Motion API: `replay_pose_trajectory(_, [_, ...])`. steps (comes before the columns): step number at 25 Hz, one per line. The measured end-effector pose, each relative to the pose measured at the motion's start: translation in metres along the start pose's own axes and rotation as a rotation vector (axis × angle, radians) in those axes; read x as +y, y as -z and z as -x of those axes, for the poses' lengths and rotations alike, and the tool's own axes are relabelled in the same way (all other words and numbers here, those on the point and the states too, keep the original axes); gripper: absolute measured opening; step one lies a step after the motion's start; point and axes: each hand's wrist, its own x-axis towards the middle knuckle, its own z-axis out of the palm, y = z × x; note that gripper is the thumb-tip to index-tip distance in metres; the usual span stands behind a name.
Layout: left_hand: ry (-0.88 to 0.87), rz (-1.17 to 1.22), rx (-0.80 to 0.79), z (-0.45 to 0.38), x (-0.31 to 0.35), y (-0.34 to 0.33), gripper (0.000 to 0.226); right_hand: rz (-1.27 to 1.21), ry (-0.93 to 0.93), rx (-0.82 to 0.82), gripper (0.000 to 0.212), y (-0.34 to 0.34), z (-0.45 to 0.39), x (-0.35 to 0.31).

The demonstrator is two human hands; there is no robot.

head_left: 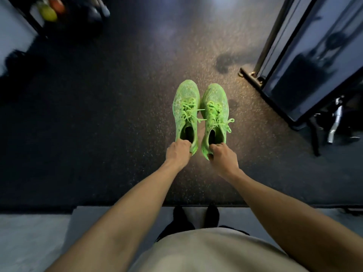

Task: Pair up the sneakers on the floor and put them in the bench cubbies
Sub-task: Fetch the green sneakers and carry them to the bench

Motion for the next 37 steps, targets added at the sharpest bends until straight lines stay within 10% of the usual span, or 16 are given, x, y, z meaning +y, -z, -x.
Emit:
replay_pose_trajectory(14, [-0.706, -0.242, 0.002, 0.068, 0.141, -0.001, 0.025, -0.055, -0.673, 0.341, 0.014, 0.036, 0.185, 0.030])
replay_pose_trajectory(37, [-1.678, -0.498, -0.196, 0.607, 0.460, -0.255, 0.017, -0.168, -1.644, 0.646, 0.015, -0.008, 0.823, 0.106])
